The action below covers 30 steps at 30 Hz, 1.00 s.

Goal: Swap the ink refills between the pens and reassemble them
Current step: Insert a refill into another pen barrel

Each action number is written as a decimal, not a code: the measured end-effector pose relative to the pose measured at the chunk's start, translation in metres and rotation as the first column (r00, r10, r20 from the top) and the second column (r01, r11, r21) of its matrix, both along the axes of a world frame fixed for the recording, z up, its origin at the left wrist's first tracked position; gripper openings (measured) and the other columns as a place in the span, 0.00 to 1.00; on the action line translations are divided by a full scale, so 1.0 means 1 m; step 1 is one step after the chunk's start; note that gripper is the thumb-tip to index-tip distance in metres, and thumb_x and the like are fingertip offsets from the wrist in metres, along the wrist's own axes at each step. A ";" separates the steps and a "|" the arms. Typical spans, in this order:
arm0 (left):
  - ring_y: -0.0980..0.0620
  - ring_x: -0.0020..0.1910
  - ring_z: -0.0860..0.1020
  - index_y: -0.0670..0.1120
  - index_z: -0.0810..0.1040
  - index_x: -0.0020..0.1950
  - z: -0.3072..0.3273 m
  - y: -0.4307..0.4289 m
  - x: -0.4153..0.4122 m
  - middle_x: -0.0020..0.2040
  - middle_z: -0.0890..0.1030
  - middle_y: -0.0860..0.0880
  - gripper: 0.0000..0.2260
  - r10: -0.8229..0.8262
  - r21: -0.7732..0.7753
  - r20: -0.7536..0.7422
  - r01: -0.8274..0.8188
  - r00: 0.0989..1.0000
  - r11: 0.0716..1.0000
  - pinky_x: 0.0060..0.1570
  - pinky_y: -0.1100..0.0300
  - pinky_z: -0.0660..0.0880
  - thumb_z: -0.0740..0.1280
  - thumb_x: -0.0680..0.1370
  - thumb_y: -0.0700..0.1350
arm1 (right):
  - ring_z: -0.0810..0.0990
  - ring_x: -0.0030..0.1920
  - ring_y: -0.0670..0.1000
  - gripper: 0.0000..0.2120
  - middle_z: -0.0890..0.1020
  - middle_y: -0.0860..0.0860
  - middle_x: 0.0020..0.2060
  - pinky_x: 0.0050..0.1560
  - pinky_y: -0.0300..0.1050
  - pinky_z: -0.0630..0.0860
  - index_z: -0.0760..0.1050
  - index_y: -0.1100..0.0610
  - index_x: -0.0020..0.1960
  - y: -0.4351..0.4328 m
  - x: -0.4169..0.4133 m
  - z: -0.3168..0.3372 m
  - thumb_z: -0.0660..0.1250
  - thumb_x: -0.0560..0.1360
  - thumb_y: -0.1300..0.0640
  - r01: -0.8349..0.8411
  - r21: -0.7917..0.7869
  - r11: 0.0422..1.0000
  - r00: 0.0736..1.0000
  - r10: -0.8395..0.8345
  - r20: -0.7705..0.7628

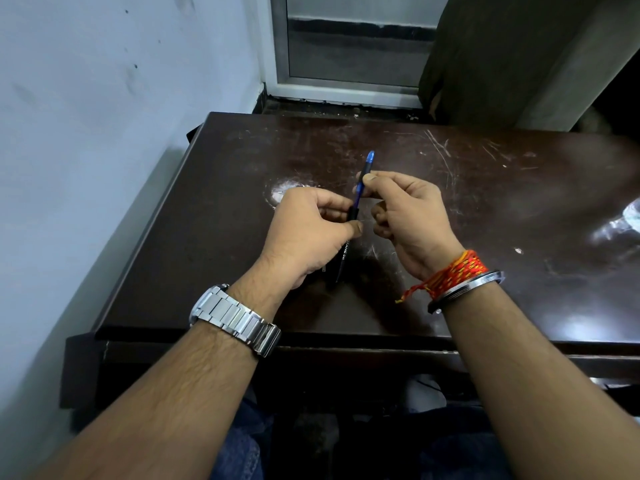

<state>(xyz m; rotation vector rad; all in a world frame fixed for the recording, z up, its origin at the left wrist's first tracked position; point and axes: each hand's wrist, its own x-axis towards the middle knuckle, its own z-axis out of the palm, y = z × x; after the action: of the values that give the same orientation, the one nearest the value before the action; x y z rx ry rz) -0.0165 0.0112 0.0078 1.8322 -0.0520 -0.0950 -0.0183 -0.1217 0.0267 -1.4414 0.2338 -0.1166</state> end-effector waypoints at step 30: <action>0.58 0.41 0.86 0.55 0.84 0.41 -0.002 0.003 0.003 0.37 0.87 0.54 0.13 0.107 -0.017 0.083 -0.106 0.991 0.994 0.48 0.55 0.85 0.82 0.68 0.39 | 0.74 0.26 0.39 0.07 0.81 0.50 0.37 0.26 0.33 0.70 0.81 0.58 0.53 0.009 -0.005 -0.002 0.71 0.75 0.62 -0.050 0.031 0.998 0.998 0.048 0.044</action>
<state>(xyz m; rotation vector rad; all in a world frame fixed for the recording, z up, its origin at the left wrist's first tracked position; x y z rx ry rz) -0.0139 0.0142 0.0058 1.8223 -0.0132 0.0569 -0.0236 -0.1131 0.0250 -1.4105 0.1640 -0.1037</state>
